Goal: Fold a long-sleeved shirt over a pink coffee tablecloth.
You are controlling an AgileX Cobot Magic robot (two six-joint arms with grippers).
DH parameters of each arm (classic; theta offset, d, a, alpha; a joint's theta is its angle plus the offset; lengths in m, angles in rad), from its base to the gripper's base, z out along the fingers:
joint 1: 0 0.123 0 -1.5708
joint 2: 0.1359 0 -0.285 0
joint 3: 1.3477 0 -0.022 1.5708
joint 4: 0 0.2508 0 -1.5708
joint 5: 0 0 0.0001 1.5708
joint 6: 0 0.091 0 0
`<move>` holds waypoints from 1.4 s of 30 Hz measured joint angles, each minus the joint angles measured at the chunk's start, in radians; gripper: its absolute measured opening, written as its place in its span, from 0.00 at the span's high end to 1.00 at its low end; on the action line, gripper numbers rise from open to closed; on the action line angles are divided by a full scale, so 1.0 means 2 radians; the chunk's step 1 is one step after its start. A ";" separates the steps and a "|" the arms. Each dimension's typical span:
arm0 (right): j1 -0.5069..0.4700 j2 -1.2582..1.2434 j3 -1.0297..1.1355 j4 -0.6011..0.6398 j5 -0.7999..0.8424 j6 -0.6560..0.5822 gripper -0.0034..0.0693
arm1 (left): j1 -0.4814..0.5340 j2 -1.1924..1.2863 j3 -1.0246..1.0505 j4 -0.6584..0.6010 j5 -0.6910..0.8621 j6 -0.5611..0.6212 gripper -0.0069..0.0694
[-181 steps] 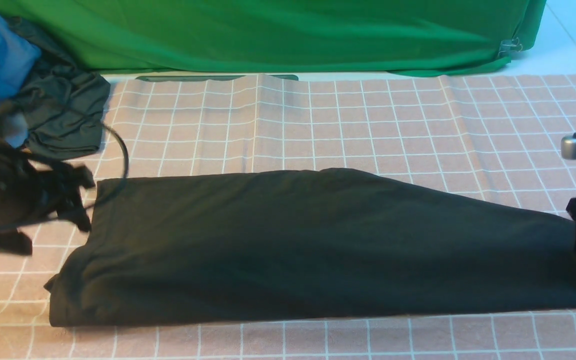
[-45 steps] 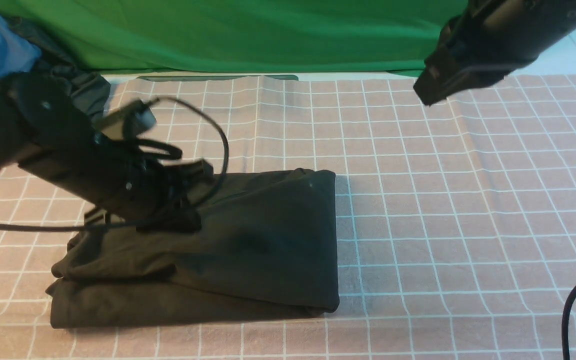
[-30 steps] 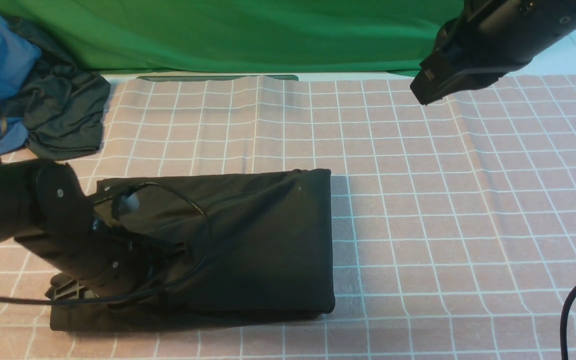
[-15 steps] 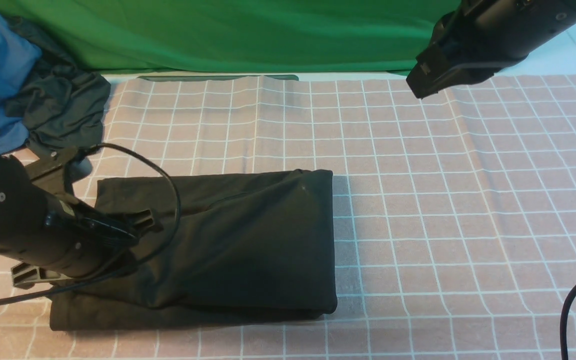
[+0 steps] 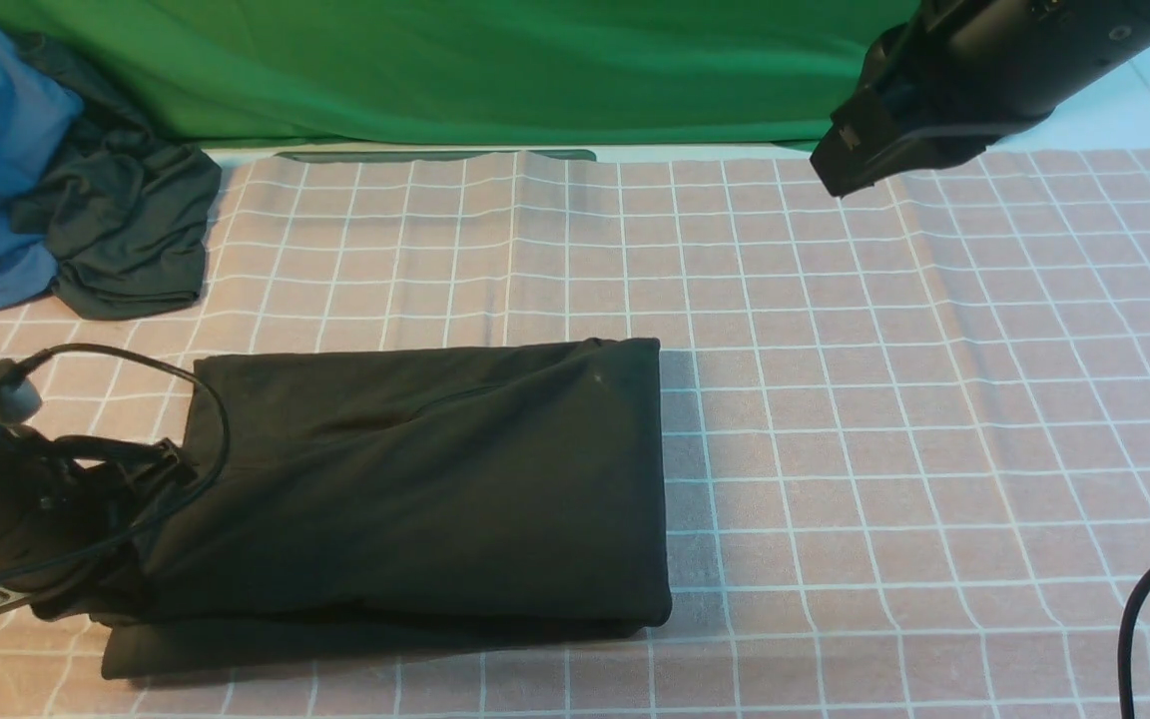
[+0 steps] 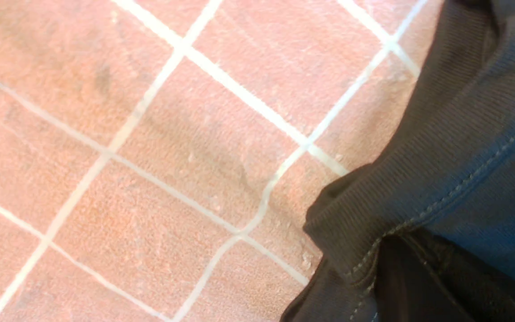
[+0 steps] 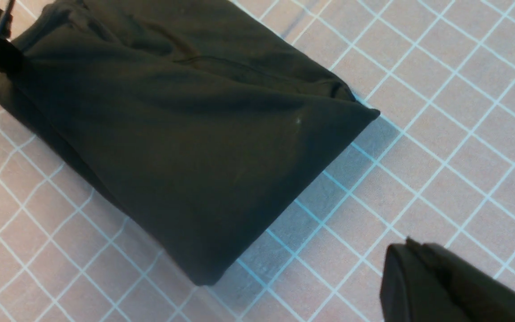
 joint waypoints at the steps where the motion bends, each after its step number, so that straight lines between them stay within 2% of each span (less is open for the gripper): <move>1: 0.000 0.000 0.000 0.000 0.000 -0.001 0.90 | 0.001 0.000 0.000 0.000 0.002 0.001 0.89; 6: 0.000 0.000 0.000 0.000 0.000 -0.008 0.90 | 0.003 -0.037 -0.008 -0.020 0.012 0.016 0.89; 12: 0.000 0.000 0.000 0.000 0.000 -0.009 0.90 | 0.003 -0.086 -0.045 -0.100 0.008 0.063 0.89; 18: 0.000 0.000 0.000 0.000 -0.004 -0.009 0.90 | 0.001 -0.066 -0.053 -0.176 0.002 0.129 0.89; 21: 0.000 0.000 0.000 0.000 -0.013 -0.009 0.90 | -0.010 -0.042 -0.053 -0.189 -0.006 0.153 0.89; 26: 0.000 0.000 0.000 0.000 -0.023 -0.009 0.90 | -0.032 0.002 -0.053 -0.173 -0.015 0.164 0.89; 32: 0.000 0.000 0.000 0.000 -0.021 -0.009 0.90 | -0.033 0.048 -0.043 -0.098 -0.022 0.108 0.89; 36: -0.001 -0.008 0.000 0.000 -0.016 -0.009 0.90 | -0.033 0.023 -0.043 -0.104 -0.016 0.110 0.89; 42: -0.001 -0.067 0.000 -0.002 -0.015 -0.008 0.90 | -0.033 -0.099 -0.043 -0.135 0.008 0.139 0.89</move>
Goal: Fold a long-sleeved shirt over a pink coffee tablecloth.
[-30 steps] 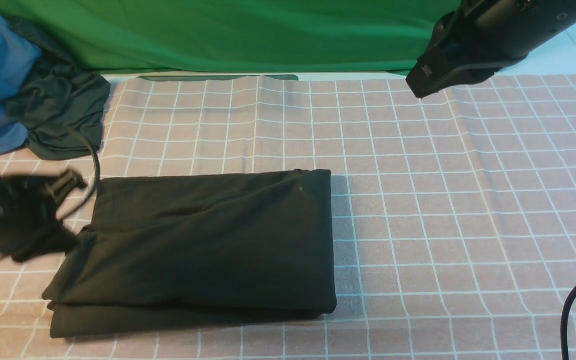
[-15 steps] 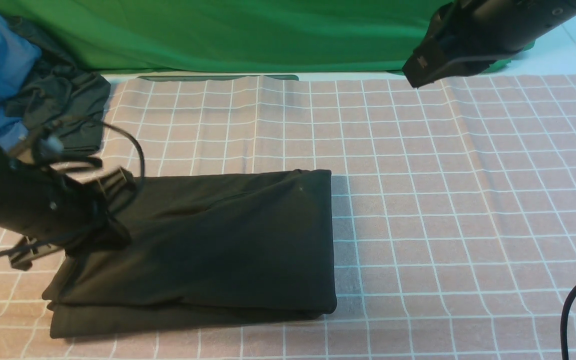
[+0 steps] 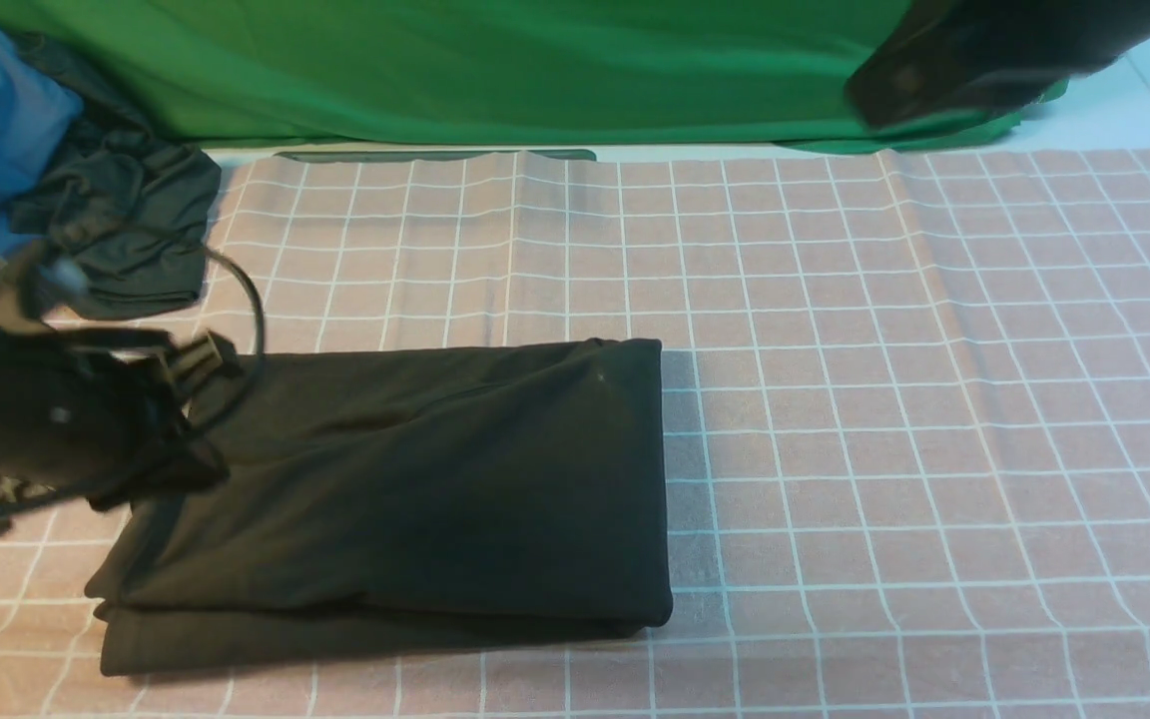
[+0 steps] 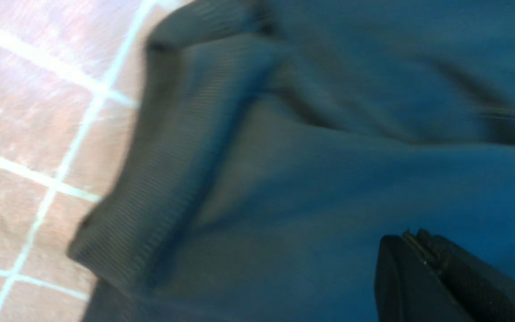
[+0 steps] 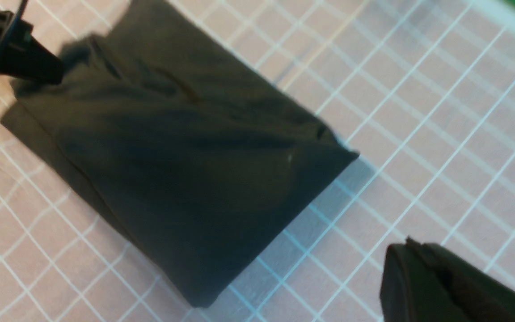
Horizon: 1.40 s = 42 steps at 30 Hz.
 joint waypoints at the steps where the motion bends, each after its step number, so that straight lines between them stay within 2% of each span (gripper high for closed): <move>1: 0.000 -0.030 0.000 -0.002 -0.003 0.004 0.90 | 0.000 -0.040 0.000 -0.003 0.006 0.005 0.89; 8: 0.000 -0.172 0.027 -0.005 -0.064 0.029 0.90 | 0.000 -0.232 0.000 -0.017 0.016 0.009 0.89; 13: 0.000 -0.304 0.086 -0.039 -0.142 0.041 0.90 | 0.000 -0.343 0.000 -0.055 0.010 0.009 0.89; 19: 0.000 -0.455 0.199 -0.122 -0.216 0.093 0.90 | 0.000 -0.395 0.002 -0.064 0.023 0.020 0.89; 27: 0.000 -0.616 0.338 -0.175 -0.287 0.144 0.90 | 0.000 -0.424 0.005 -0.083 0.059 0.030 0.89; 30: -0.001 -0.662 0.366 -0.201 -0.287 0.161 0.90 | 0.000 -0.448 0.013 -0.083 0.061 0.041 0.89; 35: -0.001 -0.720 0.410 -0.281 -0.264 0.238 0.90 | 0.000 -0.527 0.038 -0.084 0.060 0.047 0.89; 42: -0.001 -0.708 0.433 -0.292 -0.252 0.253 0.90 | 0.000 -0.635 0.100 -0.083 0.039 0.051 0.89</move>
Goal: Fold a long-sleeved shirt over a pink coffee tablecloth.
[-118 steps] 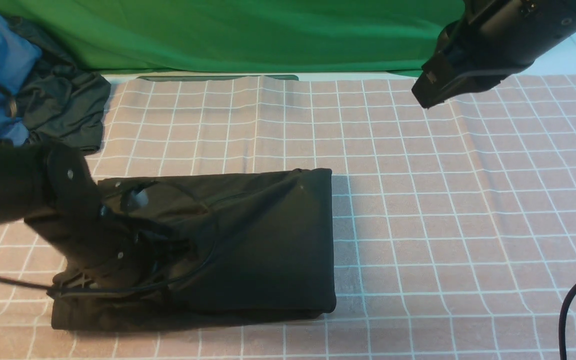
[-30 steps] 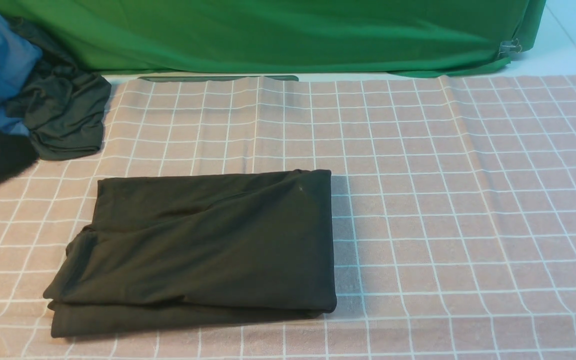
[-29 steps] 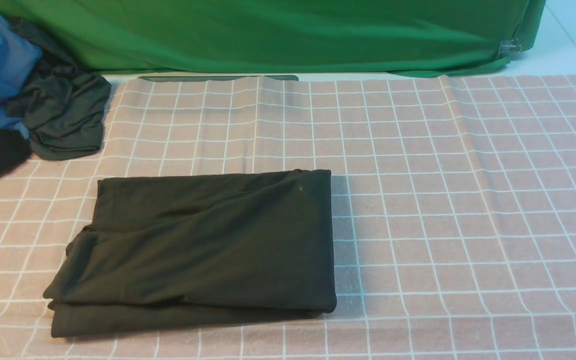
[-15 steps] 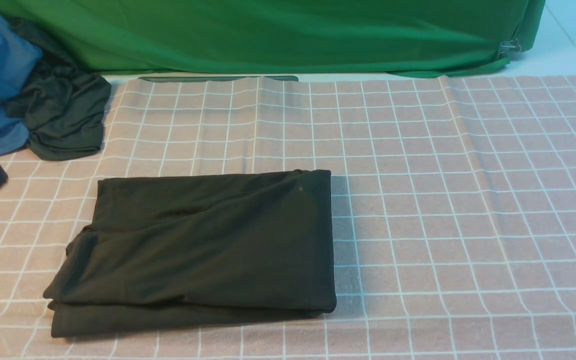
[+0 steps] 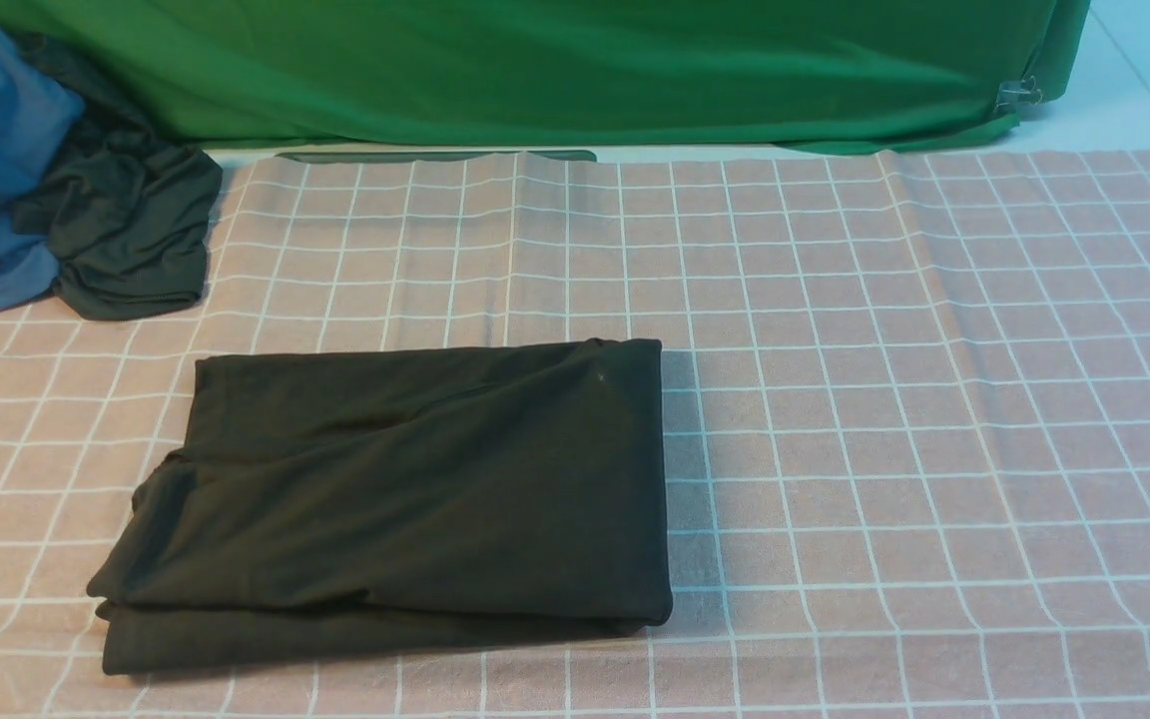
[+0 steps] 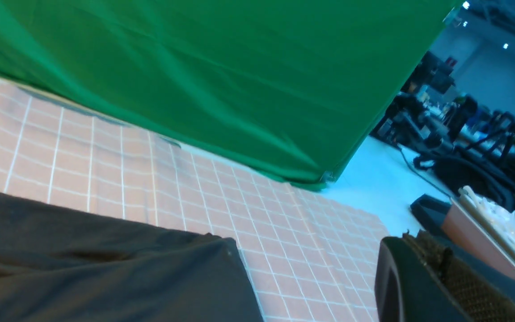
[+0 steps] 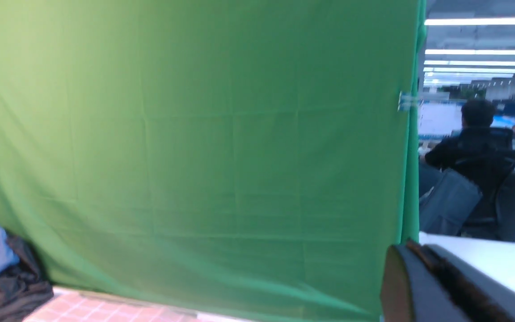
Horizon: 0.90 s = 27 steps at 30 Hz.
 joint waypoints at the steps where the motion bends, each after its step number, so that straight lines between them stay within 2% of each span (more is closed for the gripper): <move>1: 0.000 0.001 0.000 -0.001 0.001 0.001 0.90 | 0.000 -0.003 0.009 0.000 -0.004 0.000 0.89; 6: 0.000 0.001 0.000 -0.001 0.004 0.007 0.89 | 0.000 -0.004 0.040 0.002 -0.019 0.000 0.89; 27: 0.000 0.001 0.000 -0.001 0.007 0.007 0.87 | 0.000 -0.005 0.043 0.002 -0.019 0.000 0.89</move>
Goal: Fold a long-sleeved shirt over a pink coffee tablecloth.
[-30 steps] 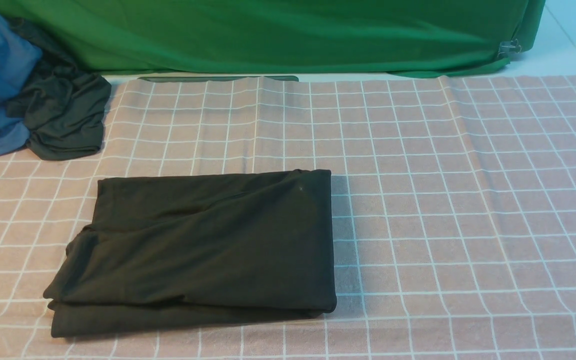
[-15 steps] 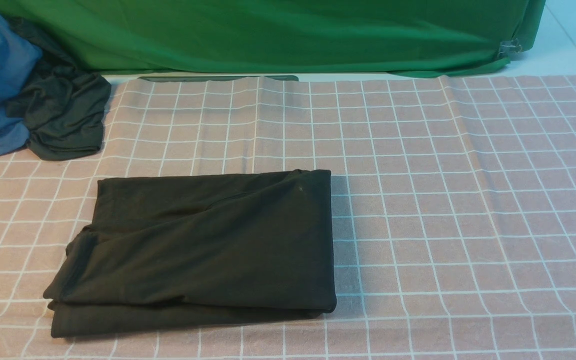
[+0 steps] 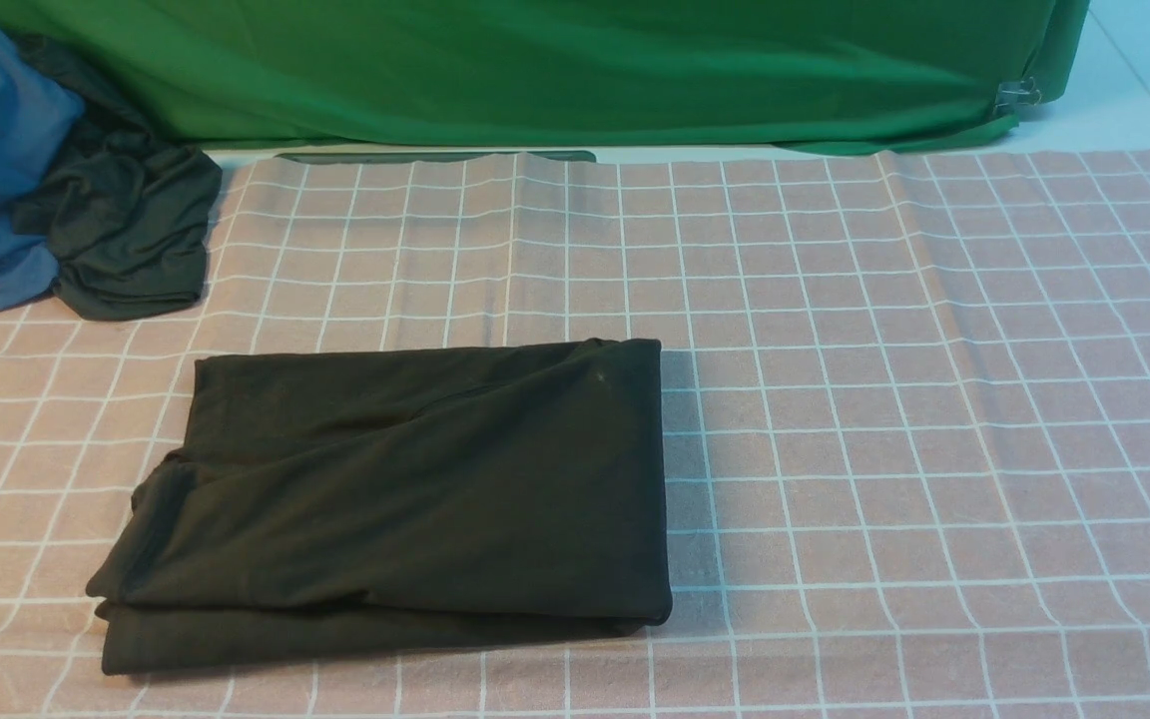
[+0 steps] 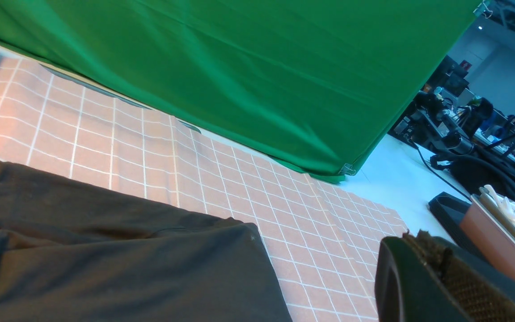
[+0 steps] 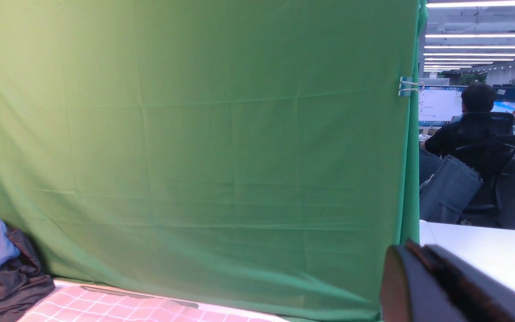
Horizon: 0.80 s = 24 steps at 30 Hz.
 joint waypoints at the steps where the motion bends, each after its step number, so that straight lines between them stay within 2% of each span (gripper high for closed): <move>1: 0.000 0.000 0.000 0.000 0.000 0.000 0.87 | 0.000 0.000 0.000 0.000 0.000 0.000 0.89; 4: 0.000 0.000 0.000 0.000 0.000 0.000 0.86 | 0.000 0.000 0.000 0.009 -0.002 0.007 0.89; 8: 0.000 0.000 0.000 0.000 0.000 0.000 0.85 | 0.001 0.000 0.022 0.068 -0.072 0.010 0.89; 14: 0.000 0.000 0.000 0.000 0.000 0.000 0.83 | 0.033 0.001 0.127 0.154 -0.192 -0.020 0.89; 19: 0.000 0.000 0.000 0.000 0.000 0.000 0.83 | 0.049 0.001 0.207 0.173 -0.204 -0.025 0.89; 24: 0.000 0.000 0.000 0.000 0.000 0.000 0.83 | 0.015 0.001 0.262 0.198 -0.219 -0.025 0.89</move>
